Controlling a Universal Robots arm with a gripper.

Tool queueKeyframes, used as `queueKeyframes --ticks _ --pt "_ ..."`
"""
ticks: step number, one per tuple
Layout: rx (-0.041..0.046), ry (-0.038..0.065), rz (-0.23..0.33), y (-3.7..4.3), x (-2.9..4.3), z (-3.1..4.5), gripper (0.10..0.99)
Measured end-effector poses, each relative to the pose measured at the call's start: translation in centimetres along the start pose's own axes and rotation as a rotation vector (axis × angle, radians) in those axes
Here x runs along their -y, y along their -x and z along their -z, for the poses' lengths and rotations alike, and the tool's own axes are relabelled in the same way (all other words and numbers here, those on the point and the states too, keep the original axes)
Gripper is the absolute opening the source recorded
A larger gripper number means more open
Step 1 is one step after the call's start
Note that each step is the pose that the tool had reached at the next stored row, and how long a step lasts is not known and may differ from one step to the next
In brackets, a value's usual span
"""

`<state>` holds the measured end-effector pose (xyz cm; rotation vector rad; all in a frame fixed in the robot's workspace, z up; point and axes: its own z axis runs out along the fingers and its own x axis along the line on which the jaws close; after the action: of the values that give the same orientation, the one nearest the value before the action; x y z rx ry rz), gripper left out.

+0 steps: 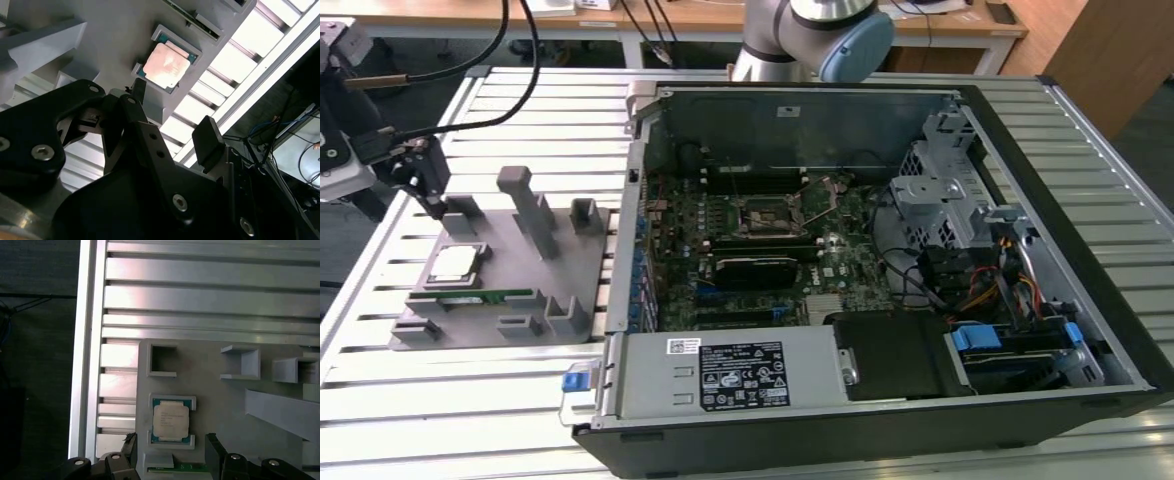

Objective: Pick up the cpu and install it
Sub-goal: 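Pick up the cpu and move it towards the insertion slot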

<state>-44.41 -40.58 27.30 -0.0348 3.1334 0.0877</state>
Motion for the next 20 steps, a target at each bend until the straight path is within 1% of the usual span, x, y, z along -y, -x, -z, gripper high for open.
queueKeyframes --ticks 20 --pt "0.0002 -0.002 -0.003 0.06 0.18 -1.59 0.647"
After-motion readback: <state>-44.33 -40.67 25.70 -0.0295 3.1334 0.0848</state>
